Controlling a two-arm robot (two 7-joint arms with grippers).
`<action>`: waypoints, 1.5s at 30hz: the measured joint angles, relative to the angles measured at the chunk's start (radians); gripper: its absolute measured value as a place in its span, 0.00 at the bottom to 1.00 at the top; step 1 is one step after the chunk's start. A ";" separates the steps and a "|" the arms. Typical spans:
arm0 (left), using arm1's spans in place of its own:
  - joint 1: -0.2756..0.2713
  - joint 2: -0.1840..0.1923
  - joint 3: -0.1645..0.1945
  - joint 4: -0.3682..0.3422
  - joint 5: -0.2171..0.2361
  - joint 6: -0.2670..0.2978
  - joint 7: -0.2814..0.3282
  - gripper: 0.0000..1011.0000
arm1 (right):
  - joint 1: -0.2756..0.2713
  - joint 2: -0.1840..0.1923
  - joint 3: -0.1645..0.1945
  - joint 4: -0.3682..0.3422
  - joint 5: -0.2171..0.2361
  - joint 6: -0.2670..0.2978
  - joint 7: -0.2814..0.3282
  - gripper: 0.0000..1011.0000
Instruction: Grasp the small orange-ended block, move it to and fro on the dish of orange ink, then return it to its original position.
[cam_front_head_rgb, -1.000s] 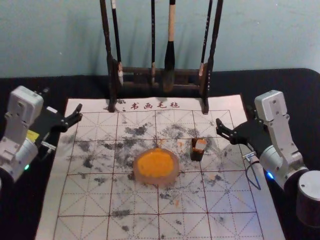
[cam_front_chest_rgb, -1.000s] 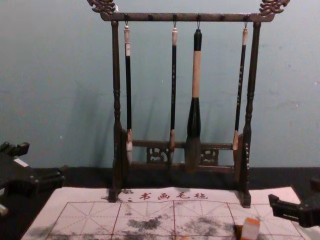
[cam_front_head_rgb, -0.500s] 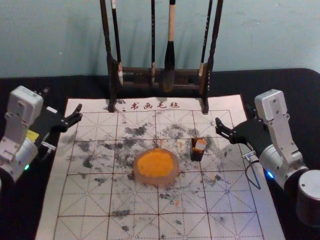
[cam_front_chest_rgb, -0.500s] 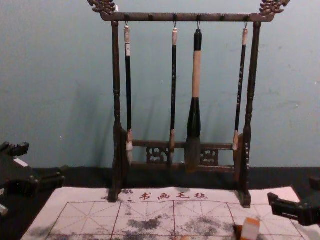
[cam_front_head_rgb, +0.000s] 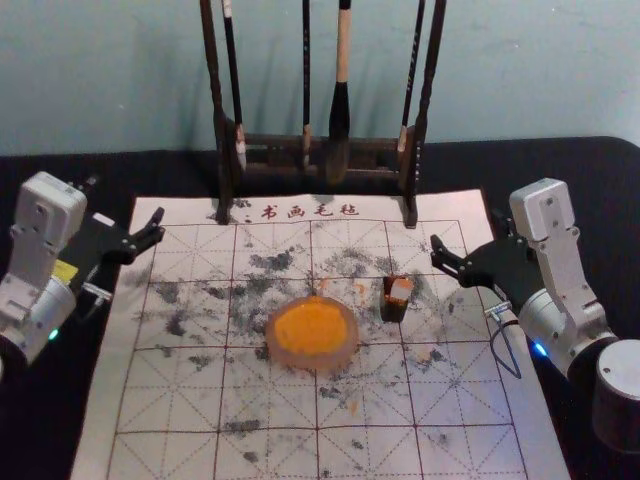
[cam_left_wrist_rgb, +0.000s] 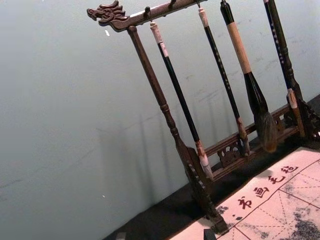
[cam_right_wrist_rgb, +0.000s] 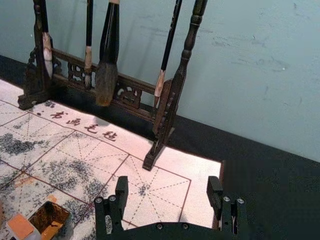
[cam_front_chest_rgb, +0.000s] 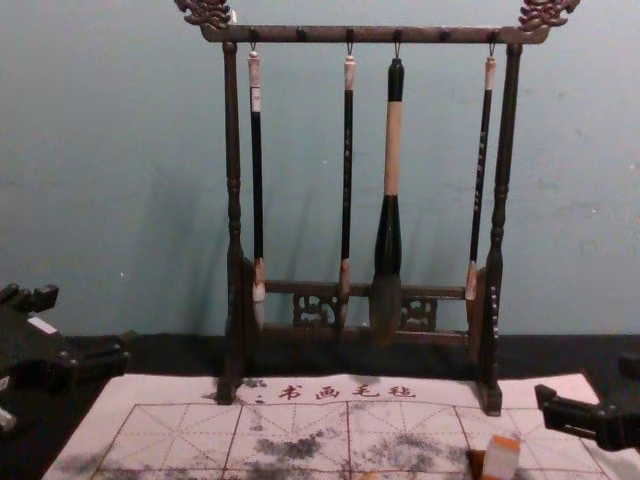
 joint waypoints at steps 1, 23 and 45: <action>0.000 0.000 0.000 0.000 0.000 0.000 0.000 0.99 | 0.000 0.000 0.000 0.000 0.000 0.000 0.000 0.99; 0.000 0.000 0.000 0.000 0.000 0.000 0.000 0.99 | 0.000 0.000 0.000 0.000 0.000 0.000 0.000 0.99; 0.000 0.000 0.000 0.000 0.000 0.000 0.000 0.99 | 0.000 0.000 0.000 0.000 0.000 0.000 0.000 0.99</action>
